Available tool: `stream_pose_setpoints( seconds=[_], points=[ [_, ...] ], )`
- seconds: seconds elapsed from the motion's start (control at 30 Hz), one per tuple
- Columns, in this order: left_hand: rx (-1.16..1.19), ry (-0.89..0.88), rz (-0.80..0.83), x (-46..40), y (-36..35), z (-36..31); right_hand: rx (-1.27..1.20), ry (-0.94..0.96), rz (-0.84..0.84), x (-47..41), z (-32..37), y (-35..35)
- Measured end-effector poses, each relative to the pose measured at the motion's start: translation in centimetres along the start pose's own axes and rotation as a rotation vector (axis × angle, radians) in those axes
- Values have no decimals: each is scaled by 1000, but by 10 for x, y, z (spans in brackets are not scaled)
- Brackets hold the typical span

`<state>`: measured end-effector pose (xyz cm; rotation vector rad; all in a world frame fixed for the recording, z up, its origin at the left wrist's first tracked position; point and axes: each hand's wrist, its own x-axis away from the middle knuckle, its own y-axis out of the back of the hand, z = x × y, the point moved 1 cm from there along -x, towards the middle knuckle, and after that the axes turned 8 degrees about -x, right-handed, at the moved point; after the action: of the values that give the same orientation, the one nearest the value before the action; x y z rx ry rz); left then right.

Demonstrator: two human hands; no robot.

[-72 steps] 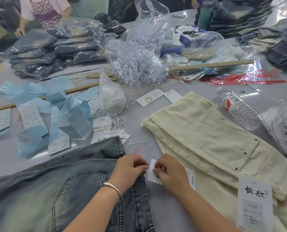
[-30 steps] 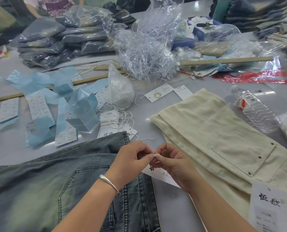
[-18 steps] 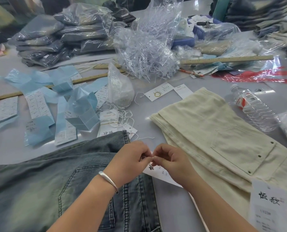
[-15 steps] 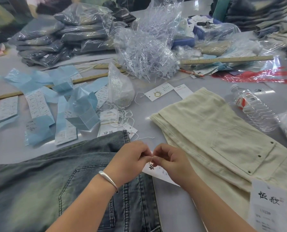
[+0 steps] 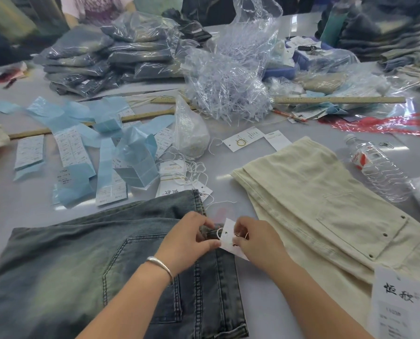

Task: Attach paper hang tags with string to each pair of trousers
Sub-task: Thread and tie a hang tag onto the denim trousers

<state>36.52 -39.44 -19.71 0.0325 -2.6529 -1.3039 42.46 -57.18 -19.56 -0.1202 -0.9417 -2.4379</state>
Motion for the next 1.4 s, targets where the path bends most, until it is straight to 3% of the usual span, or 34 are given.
stream_pose_setpoints(
  seconds=[0.03,0.13,0.27,0.4,0.53,0.8,0.93,1.1,1.23,1.4],
  points=[
    [23,18,-67,8,5,9,101,-13,-91,0,3,-3],
    [38,136,-360,42,34,58,35,76,-255,5,16,-19],
    [-187,510,-626,107,89,154,226,145,-141,8,34,-54],
    [-257,1021,-571,169,132,238,363,35,-57,-5,57,-75],
    [-181,1173,-384,201,139,288,340,-226,-34,-23,69,-76],
    [209,992,-323,204,135,294,-274,-459,219,-26,96,-89],
    [683,826,-254,200,157,266,-424,-405,352,2,128,-98],
    [954,556,-168,203,214,212,-494,-168,267,58,149,-54],
    [992,383,-132,203,252,155,-720,-34,244,115,141,10],
    [912,142,-33,143,259,42,-769,32,-3,173,114,76]
  ],
)
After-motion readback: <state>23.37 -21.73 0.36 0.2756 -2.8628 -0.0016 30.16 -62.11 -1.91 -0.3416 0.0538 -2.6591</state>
